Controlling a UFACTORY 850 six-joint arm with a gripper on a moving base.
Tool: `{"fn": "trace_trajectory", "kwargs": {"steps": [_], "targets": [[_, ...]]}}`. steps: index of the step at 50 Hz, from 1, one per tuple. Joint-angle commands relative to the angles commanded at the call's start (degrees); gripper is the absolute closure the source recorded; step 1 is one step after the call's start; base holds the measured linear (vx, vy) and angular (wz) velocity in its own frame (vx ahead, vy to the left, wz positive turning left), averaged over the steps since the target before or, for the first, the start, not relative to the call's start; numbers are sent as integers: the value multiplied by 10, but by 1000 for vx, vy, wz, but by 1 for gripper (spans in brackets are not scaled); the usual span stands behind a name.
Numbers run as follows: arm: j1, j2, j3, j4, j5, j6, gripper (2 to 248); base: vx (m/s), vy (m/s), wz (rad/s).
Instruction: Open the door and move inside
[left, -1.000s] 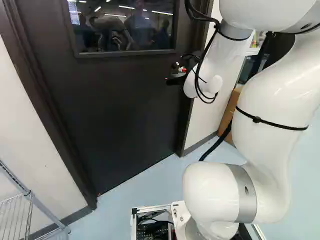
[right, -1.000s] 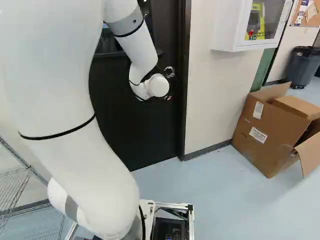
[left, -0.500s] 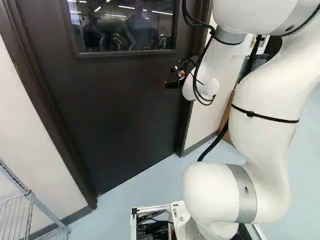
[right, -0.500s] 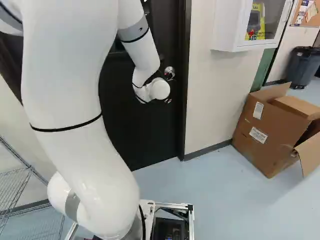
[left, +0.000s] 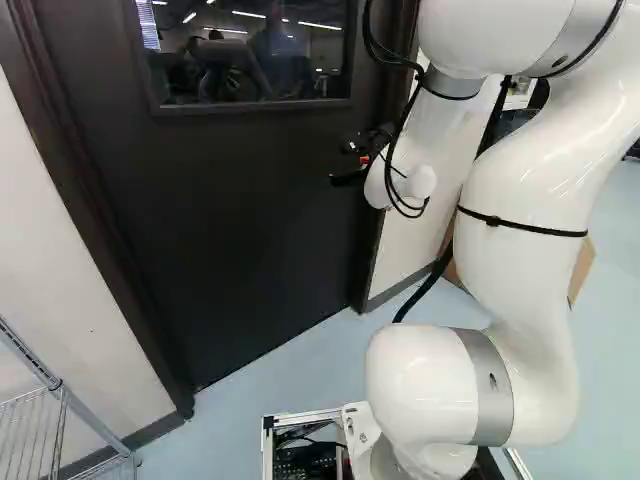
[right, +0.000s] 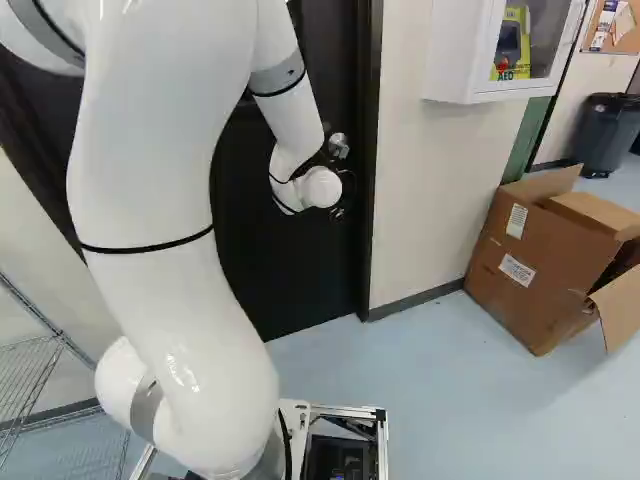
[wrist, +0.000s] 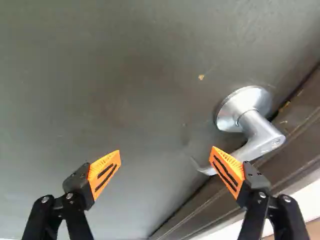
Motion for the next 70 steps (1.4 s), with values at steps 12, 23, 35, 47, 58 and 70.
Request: {"fn": "trace_trajectory", "kwargs": {"steps": [12, 23, 35, 47, 58, 70], "targets": [[-4, -16, -1, 0, 0, 0, 3, 0, -1, -3], [-4, -31, -4, 0, 0, 0, 3, 0, 0, 0], [-4, -33, -5, 0, 0, 0, 3, 0, 0, 0], [-4, -34, -6, -3, 2, 0, 3, 0, 0, 0], [-3, -39, -12, -25, 8, 0, 3, 0, 0, 0], [4, -49, -24, -54, 9, 0, 3, 0, 0, 0]]}}
